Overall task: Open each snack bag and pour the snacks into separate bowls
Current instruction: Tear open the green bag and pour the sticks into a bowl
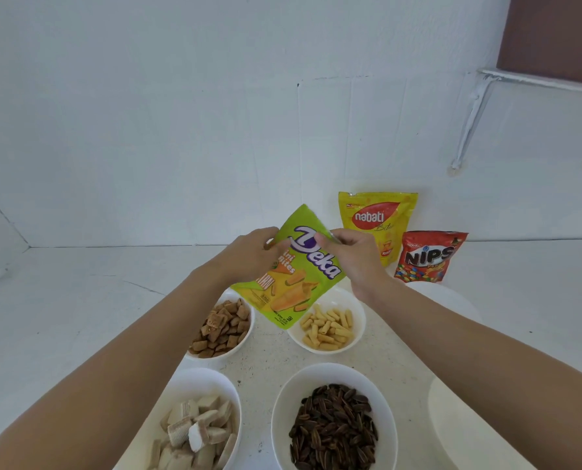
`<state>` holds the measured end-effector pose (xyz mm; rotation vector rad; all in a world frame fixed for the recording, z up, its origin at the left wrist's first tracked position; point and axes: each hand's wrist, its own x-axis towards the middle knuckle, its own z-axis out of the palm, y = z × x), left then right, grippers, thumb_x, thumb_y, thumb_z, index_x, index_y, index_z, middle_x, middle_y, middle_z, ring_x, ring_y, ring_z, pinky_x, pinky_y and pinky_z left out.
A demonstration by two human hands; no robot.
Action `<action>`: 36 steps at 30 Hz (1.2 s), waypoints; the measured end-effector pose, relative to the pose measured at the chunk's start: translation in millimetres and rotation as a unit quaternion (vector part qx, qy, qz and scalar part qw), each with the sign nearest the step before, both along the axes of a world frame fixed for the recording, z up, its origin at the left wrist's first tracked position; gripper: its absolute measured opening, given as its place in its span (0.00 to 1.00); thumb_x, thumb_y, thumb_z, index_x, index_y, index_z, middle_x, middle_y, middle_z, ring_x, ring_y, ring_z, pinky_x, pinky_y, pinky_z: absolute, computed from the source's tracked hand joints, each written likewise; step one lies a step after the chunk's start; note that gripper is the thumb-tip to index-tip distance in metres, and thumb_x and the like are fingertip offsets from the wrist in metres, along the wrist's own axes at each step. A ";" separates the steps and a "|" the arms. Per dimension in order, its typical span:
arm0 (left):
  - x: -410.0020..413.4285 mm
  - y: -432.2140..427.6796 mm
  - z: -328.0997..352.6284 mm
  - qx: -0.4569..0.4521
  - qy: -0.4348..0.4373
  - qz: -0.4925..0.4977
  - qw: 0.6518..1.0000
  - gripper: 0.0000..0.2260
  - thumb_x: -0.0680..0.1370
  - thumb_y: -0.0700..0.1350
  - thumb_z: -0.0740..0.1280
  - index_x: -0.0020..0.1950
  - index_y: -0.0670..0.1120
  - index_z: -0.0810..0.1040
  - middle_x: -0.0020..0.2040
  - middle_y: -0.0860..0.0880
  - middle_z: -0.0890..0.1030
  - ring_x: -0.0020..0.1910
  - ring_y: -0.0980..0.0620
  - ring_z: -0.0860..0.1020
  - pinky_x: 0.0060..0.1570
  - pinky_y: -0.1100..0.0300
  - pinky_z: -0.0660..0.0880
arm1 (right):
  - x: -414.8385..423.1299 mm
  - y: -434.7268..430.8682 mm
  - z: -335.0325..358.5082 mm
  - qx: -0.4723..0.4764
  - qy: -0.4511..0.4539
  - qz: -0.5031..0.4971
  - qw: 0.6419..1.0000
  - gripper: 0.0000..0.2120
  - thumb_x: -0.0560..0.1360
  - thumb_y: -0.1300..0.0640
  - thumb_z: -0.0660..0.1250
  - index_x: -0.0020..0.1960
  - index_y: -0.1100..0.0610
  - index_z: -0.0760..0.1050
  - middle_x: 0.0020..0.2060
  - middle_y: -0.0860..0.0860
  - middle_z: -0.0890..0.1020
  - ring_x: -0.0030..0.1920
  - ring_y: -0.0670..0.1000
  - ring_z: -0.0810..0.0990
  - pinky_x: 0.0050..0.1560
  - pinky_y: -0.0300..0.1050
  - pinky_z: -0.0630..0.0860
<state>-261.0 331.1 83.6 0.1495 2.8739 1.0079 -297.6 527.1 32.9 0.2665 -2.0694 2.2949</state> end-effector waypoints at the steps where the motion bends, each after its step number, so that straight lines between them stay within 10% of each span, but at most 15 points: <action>1: 0.5 0.7 0.4 0.028 0.012 0.003 1.000 0.13 0.84 0.59 0.59 0.59 0.54 0.78 0.52 0.46 0.85 0.50 0.43 0.84 0.55 0.44 0.79 | 2.0 -4.9 2.2 0.018 0.017 0.007 1.000 0.14 0.75 0.63 0.72 0.32 0.56 0.78 0.24 0.42 0.74 0.29 0.42 0.71 0.36 0.33 0.68; 11: 28.4 -35.1 10.4 0.243 0.152 0.104 0.952 0.11 0.85 0.46 0.61 0.55 0.42 0.81 0.50 0.44 0.87 0.51 0.42 0.85 0.56 0.39 0.79 | 6.1 -53.4 28.0 0.048 0.059 0.039 0.996 0.09 0.76 0.59 0.73 0.46 0.66 0.82 0.41 0.65 0.83 0.40 0.53 0.80 0.44 0.50 0.76; 17: 52.9 -81.9 11.4 0.297 0.147 0.158 0.930 0.06 0.86 0.45 0.59 0.58 0.54 0.74 0.46 0.43 0.87 0.40 0.45 0.86 0.40 0.50 0.84 | 20.3 -106.1 39.6 0.069 0.060 0.012 0.996 0.05 0.75 0.58 0.74 0.40 0.58 0.84 0.33 0.50 0.82 0.34 0.43 0.76 0.38 0.35 0.72; 27: 102.9 -187.2 8.9 0.228 0.080 0.221 0.945 0.06 0.86 0.46 0.59 0.55 0.49 0.75 0.45 0.49 0.86 0.34 0.60 0.83 0.33 0.66 0.76 | 52.9 -203.9 47.3 0.141 0.063 0.069 0.986 0.06 0.73 0.56 0.76 0.38 0.56 0.83 0.38 0.53 0.85 0.39 0.49 0.81 0.44 0.43 0.75; 36: 212.2 -258.4 33.2 0.124 0.141 0.351 0.917 0.06 0.84 0.50 0.62 0.52 0.53 0.78 0.47 0.49 0.83 0.41 0.53 0.82 0.36 0.63 0.73 | 110.1 -306.5 70.4 0.254 0.174 0.236 0.921 0.02 0.75 0.60 0.73 0.44 0.54 0.81 0.44 0.52 0.84 0.41 0.51 0.82 0.40 0.43 0.77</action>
